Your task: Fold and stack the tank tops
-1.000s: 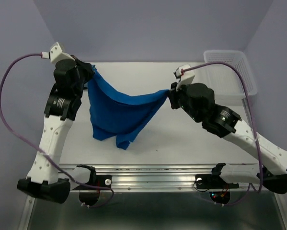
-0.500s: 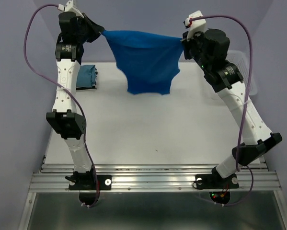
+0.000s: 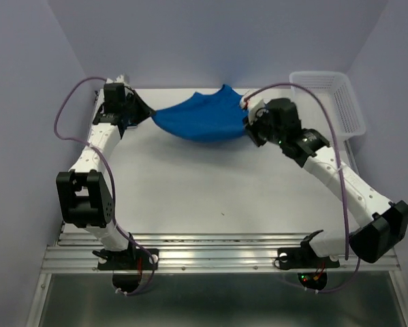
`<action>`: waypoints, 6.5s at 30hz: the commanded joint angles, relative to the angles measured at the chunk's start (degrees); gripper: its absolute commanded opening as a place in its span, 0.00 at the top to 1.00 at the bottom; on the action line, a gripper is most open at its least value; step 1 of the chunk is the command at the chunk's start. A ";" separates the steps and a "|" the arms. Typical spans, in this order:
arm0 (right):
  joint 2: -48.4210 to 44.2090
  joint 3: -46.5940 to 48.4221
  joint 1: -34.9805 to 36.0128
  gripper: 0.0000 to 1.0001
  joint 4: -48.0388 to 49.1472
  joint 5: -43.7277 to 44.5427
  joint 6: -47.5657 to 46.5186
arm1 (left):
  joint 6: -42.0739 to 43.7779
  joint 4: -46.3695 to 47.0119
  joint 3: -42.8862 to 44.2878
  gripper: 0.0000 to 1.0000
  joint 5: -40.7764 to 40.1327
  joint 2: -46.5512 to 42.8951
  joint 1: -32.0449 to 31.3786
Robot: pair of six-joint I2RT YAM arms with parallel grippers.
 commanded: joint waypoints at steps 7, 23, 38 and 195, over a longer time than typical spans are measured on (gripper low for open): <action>0.97 -17.12 28.66 0.23 1.41 -19.84 13.70 | 2.56 -9.97 -14.47 0.01 -24.05 -5.74 1.04; 6.31 -7.74 6.88 0.00 7.30 0.08 23.94 | -6.49 -2.88 -25.44 0.01 -18.73 -12.96 -10.55; 52.79 29.45 -11.68 0.00 4.33 -11.09 21.21 | -6.77 2.32 -24.93 0.01 -18.00 8.30 -17.34; 5.35 -29.08 -26.62 0.99 11.71 0.87 50.38 | -15.82 -17.20 -31.70 1.00 -15.81 -20.16 -13.74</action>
